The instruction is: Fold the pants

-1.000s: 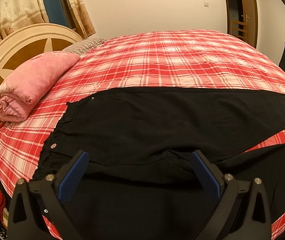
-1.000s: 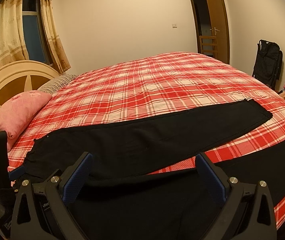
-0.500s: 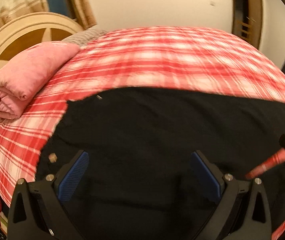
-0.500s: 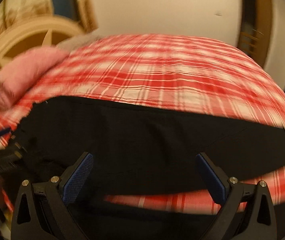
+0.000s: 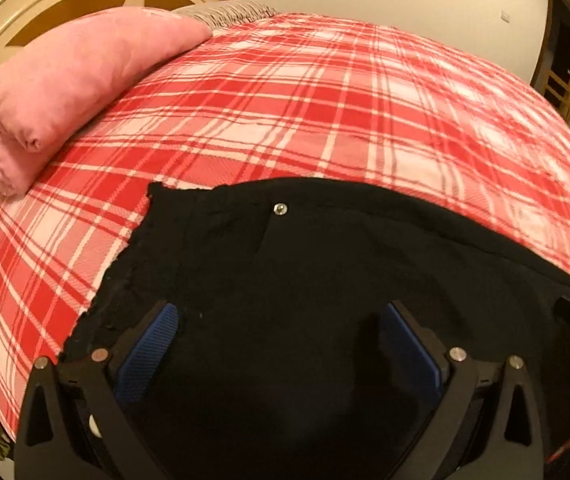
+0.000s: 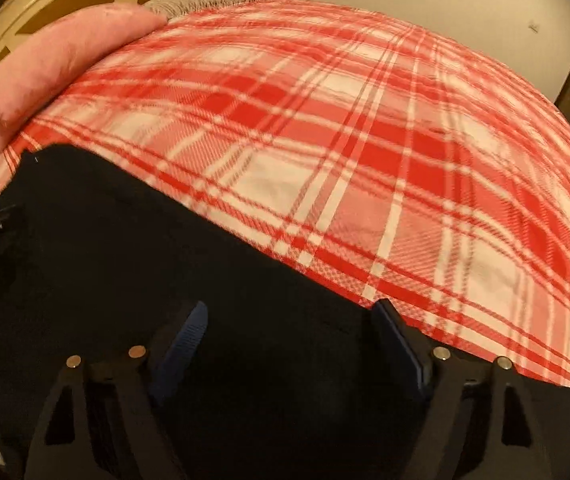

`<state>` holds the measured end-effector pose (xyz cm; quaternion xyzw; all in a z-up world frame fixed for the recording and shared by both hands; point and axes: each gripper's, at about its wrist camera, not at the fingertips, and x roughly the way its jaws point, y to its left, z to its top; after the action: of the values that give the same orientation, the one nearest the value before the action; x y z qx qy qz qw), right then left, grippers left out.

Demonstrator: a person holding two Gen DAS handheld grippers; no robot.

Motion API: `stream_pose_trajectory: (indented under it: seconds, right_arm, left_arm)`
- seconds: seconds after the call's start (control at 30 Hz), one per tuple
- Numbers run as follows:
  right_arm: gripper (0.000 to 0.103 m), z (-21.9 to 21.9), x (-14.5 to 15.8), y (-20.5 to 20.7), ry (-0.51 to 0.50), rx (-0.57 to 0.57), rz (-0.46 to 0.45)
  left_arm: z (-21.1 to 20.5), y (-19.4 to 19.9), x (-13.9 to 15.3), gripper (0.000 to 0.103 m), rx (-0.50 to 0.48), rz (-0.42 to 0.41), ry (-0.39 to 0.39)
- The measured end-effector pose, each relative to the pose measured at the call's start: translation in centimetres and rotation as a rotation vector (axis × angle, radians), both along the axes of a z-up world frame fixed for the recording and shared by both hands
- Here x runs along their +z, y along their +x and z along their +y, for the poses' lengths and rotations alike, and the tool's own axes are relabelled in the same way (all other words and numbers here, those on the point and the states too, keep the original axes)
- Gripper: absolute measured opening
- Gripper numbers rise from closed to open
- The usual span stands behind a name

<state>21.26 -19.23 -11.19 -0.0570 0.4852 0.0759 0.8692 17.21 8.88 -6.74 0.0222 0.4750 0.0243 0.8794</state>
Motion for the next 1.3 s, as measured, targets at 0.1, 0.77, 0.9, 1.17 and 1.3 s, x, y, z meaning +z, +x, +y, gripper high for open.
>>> stream_pose_trajectory:
  seconds: [0.1,0.77,0.9,1.17,1.3]
  right_arm:
    - [0.056,0.5,0.3,-0.5,0.002,0.064,-0.013]
    - [0.001,8.8,3.8,-20.1,-0.169,0.253,-0.264]
    - [0.0,10.4,1.8,-22.0,-0.258,0.273,-0.294]
    - [0.0,9.1,1.9,-21.4,-0.146,0.227,-0.297]
    - [0.001,5.1,5.1,-19.9,0.115,0.109,-0.304]
  left_arm:
    - [-1.0,0.0,-0.4,0.103,-0.016,-0.005,0.052]
    - [7.3,-1.0,5.7,0.103,0.107,-0.003,-0.427]
    - [5.2,0.9,5.5,0.103,0.082,0.054,-0.392]
    - [1.6,5.1,3.1,0.101,0.087,0.186,-0.318]
    - [1.5,5.6,1.9,0.092,0.103,0.237,-0.335]
